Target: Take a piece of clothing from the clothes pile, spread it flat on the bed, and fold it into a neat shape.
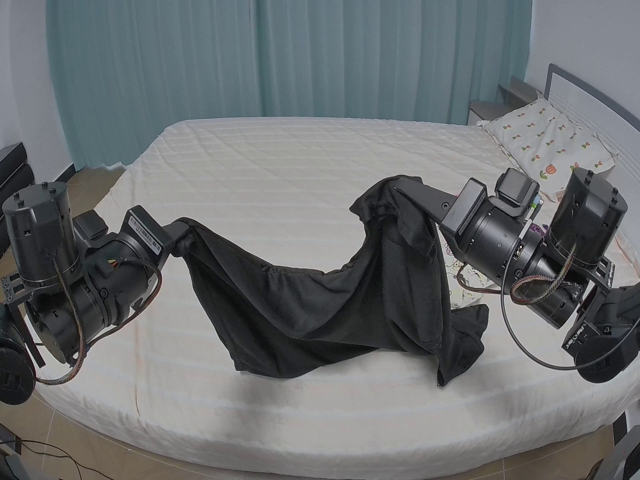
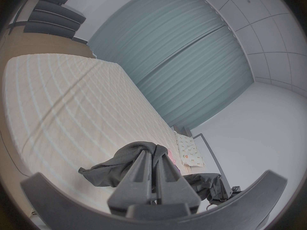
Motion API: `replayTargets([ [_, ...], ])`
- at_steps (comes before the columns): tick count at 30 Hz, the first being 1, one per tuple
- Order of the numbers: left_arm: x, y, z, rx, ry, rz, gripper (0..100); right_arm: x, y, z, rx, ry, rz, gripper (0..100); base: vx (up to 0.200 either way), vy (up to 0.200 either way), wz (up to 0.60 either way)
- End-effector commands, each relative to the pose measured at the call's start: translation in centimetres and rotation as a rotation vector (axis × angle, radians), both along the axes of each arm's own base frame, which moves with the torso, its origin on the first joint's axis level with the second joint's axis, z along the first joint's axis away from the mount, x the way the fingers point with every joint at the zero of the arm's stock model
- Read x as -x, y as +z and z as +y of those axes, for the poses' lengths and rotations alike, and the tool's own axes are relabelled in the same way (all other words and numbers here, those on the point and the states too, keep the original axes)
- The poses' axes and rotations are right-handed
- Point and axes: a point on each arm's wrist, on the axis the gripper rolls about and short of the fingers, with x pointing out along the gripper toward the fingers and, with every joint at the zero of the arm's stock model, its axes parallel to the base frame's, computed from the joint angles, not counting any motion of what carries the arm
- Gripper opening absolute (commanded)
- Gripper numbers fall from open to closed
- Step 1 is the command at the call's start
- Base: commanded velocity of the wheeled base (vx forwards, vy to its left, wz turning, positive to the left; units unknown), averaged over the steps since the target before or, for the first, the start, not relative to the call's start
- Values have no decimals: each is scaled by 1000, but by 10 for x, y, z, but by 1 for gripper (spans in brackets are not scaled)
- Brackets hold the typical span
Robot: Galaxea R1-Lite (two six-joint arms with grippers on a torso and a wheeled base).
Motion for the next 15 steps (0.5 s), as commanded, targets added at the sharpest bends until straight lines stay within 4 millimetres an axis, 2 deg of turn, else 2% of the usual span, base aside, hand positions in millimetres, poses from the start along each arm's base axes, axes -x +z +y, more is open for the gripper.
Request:
replayTargets([
  [1, 0, 0, 1, -1, 8, 0, 0, 1, 2, -6, -4, -8, -3, 0, 0, 0, 0],
  [5, 0, -2, 0, -5, 11, 6, 0, 0, 1, -16, -5, -1, 6, 0, 0, 0, 0],
  [15, 0, -5, 0, -11, 11, 15, 0, 0, -3, -14, 5, 10, 18, 0, 0, 0, 0],
])
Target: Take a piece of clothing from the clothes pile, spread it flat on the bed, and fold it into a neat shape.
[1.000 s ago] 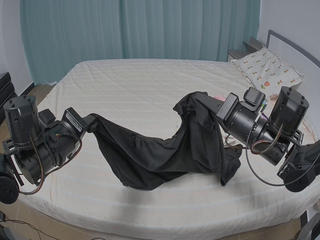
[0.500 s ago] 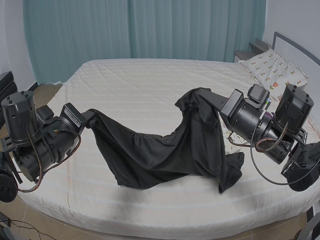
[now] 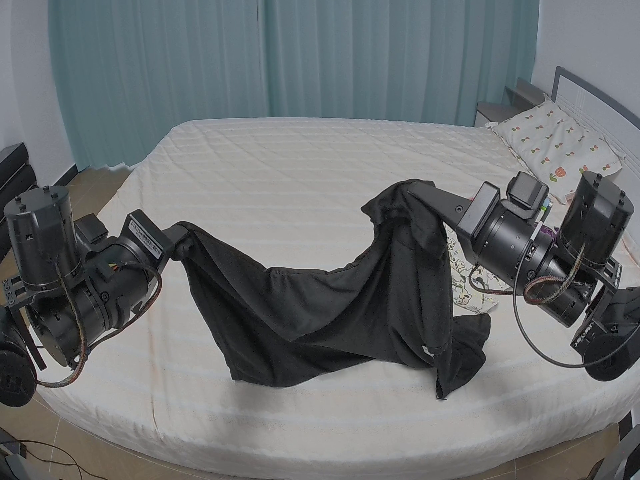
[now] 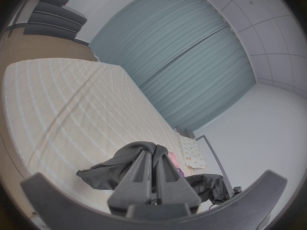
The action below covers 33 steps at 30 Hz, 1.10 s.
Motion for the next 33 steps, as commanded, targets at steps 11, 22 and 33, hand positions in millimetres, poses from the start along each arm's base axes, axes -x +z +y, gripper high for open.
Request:
replayTargets([
  [11, 0, -3, -1, -12, -4, 11, 0, 0, -2, 1, 4, 5, 5, 0, 0, 0, 0],
  [22, 3, -3, 1, -10, -3, 7, 0, -1, -4, 0, 7, 0, 12, 0, 0, 109, 0],
  [33, 6, -4, 4, -24, -1, 32, 0, 5, -6, -6, 14, -4, 22, 0, 0, 164, 0],
])
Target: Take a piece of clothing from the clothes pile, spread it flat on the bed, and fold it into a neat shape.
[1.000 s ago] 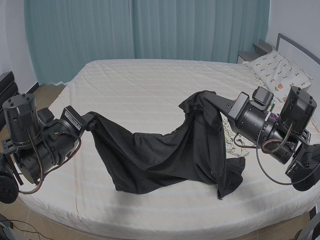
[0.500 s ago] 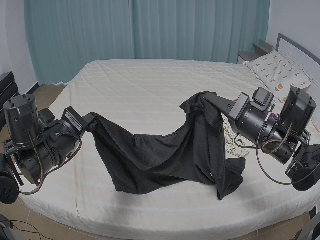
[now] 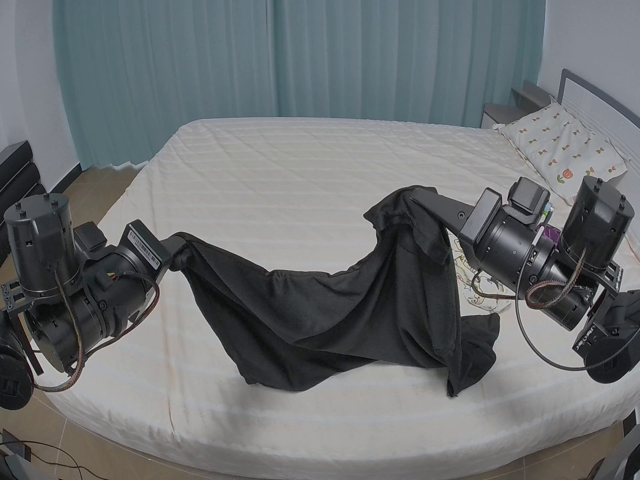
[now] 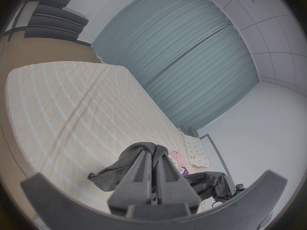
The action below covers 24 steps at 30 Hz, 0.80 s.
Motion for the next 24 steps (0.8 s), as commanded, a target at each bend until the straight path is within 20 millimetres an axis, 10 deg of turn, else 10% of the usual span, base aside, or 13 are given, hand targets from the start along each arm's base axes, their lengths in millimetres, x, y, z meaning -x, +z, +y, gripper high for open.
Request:
replayTargets([
  [1, 2, 1, 1, 2, 1, 0, 0, 4, -3, -4, 8, -1, 11, 0, 0, 0, 0],
  [16, 12, -6, 5, -9, -6, 20, 0, 23, -3, -18, 10, -1, 13, 0, -120, 0, 0],
  [24, 29, 3, 4, -6, -52, 16, 0, 67, 4, -27, -9, 97, -14, 0, -200, 0, 0],
])
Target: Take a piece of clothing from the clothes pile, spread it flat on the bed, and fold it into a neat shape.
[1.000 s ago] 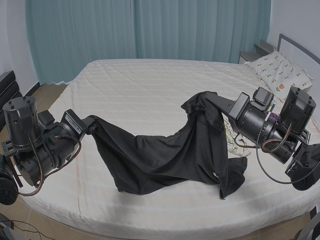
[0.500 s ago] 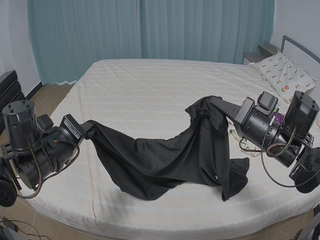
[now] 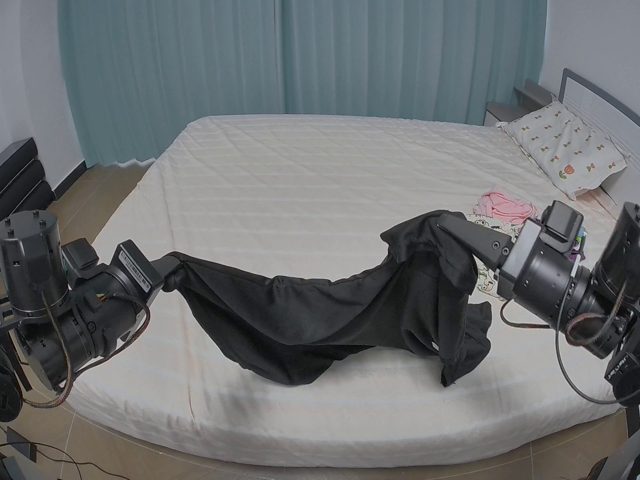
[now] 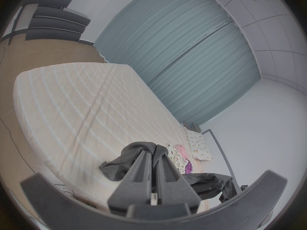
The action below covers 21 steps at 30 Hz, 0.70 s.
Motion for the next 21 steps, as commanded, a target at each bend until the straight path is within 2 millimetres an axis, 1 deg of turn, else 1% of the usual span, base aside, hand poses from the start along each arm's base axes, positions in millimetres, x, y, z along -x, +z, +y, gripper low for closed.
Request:
replayTargets([
  [1, 15, 11, -3, 21, -49, -30, 0, 36, 7, -8, -28, 78, -33, 0, -200, 0, 0],
  [4, 24, 17, -2, 28, -61, -47, 0, 53, 18, -14, -68, 107, -71, 0, -200, 0, 0],
  [5, 24, 17, -2, 28, -61, -47, 0, 53, 18, -14, -68, 107, -71, 0, -200, 0, 0],
  [8, 24, 30, -2, 38, -16, -82, 0, 69, 42, -28, -123, 117, -131, 0, -200, 0, 0],
  [9, 24, 30, -2, 38, -16, -82, 0, 69, 42, -28, -123, 117, -131, 0, -200, 0, 0],
  [11, 25, 46, -1, 58, -1, -120, 0, 79, 69, -38, -168, 119, -174, 0, -200, 0, 0],
  [13, 25, 54, -1, 68, 2, -133, 0, 81, 85, -42, -192, 112, -189, 0, -200, 0, 0],
  [14, 24, 59, -1, 70, 7, -137, 0, 79, 96, -43, -209, 97, -196, 0, 0, 0, 0],
  [15, 23, 61, -1, 73, 9, -141, 0, 77, 101, -44, -215, 86, -200, 0, 0, 0, 0],
  [16, 23, 66, -1, 76, 9, -146, 0, 72, 112, -48, -233, 59, -208, 0, 0, 0, 0],
  [17, 21, 71, -1, 81, 13, -154, 0, 63, 125, -50, -246, 37, -214, 0, 0, 0, 0],
  [18, 20, 73, -1, 81, 18, -154, 0, 56, 132, -50, -249, 30, -217, 0, 0, 0, 0],
  [19, 20, 74, 0, 80, 21, -156, 0, 50, 136, -50, -245, 23, -217, 0, 0, 0, 0],
  [20, 19, 75, 1, 76, 28, -155, 0, 39, 142, -50, -236, 11, -211, 0, 0, 0, 0],
  [21, 17, 74, 1, 69, 30, -154, 0, 29, 144, -48, -225, 1, -200, 0, 0, 0, 0],
])
